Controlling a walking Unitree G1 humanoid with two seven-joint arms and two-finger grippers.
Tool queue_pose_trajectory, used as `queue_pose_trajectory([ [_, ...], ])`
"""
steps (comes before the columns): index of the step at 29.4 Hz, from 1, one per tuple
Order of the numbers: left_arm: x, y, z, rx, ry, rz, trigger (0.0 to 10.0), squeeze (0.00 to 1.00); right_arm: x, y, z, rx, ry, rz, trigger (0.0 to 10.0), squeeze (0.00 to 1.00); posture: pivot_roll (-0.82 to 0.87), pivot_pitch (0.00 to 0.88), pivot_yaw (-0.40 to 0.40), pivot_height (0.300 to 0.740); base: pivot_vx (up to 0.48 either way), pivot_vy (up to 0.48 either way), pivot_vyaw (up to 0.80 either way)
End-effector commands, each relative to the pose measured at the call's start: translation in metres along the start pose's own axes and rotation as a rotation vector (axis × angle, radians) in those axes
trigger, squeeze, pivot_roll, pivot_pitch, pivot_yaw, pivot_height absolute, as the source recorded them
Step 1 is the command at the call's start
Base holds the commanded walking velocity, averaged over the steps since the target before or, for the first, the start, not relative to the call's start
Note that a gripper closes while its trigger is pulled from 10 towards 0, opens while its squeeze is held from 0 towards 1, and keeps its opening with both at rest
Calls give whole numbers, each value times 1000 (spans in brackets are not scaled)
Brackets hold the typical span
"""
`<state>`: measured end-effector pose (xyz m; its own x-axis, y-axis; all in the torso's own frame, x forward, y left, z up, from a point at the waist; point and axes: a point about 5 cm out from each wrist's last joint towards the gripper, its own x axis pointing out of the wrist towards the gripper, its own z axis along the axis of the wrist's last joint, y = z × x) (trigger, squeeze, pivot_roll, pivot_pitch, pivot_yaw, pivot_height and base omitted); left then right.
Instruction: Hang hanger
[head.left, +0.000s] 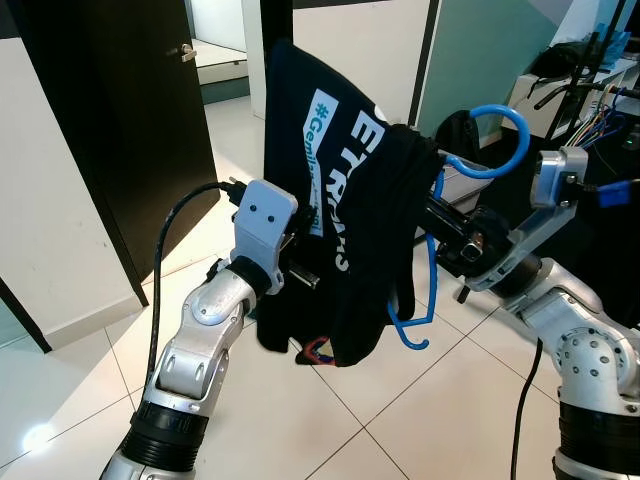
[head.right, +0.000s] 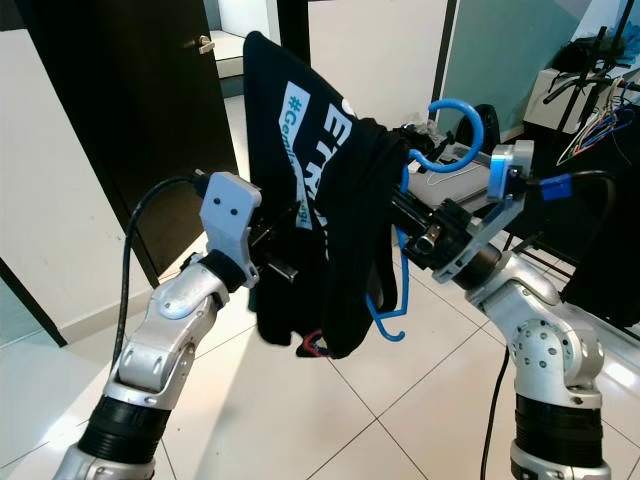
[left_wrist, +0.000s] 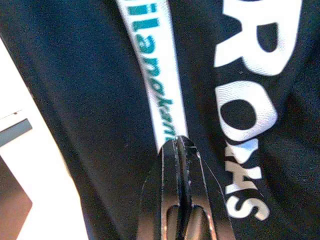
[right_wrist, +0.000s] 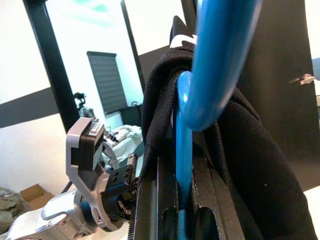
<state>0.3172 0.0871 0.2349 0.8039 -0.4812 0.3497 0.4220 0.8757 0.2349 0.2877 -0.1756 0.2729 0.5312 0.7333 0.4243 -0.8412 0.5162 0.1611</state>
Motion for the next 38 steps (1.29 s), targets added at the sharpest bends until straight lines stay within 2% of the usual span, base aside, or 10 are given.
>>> queue_pose_trajectory([
  [1, 2, 1, 1, 17, -4, 9, 0, 0, 1, 2, 5, -2, -21, 16, 10000, 0, -30, 0, -2, 740, 0, 0, 0],
  [6, 2, 2, 0, 16, -5, 18, 0, 0, 0, 0, 3, -3, -12, -2, 10000, 0, -30, 0, -4, 740, 0, 0, 0],
  [8, 2, 2, 4, -17, -32, 11, 0, 0, -1, -9, -4, -21, 31, -80, 10000, 0, -33, 0, -4, 740, 0, 0, 0],
  [9, 2, 2, 4, -17, -32, 11, 0, 0, -1, -9, -4, -21, 31, -80, 10000, 0, -33, 0, -4, 740, 0, 0, 0],
  [11, 2, 0, 9, -66, -68, -8, 0, 0, -4, -18, -8, -30, 50, -140, 10000, 0, -29, 0, -5, 740, 0, 0, 0],
  [15, 1, -1, 9, -74, -72, -18, 0, 0, -4, -21, -8, -31, 50, -160, 10000, 0, -29, 0, -5, 740, 0, 0, 0],
  [21, -1, -3, 10, -83, -75, -46, 0, 0, -6, -41, -10, -43, 58, -311, 10000, 0, -22, 0, -12, 740, 0, 0, 0],
  [30, 0, -4, 10, -85, -77, -43, 0, 0, -6, -43, -14, -51, 80, -338, 10000, 0, -21, 0, -16, 740, 0, 0, 0],
  [34, 0, -1, 10, -92, -79, -43, 0, 0, -9, -51, -20, -59, 103, -398, 10000, 0, -21, 0, -17, 740, 0, 0, 0],
  [38, -1, -1, 10, -94, -77, -56, 0, 0, -9, -54, -22, -54, 110, -408, 10000, 0, -21, 0, -17, 740, 0, 0, 0],
])
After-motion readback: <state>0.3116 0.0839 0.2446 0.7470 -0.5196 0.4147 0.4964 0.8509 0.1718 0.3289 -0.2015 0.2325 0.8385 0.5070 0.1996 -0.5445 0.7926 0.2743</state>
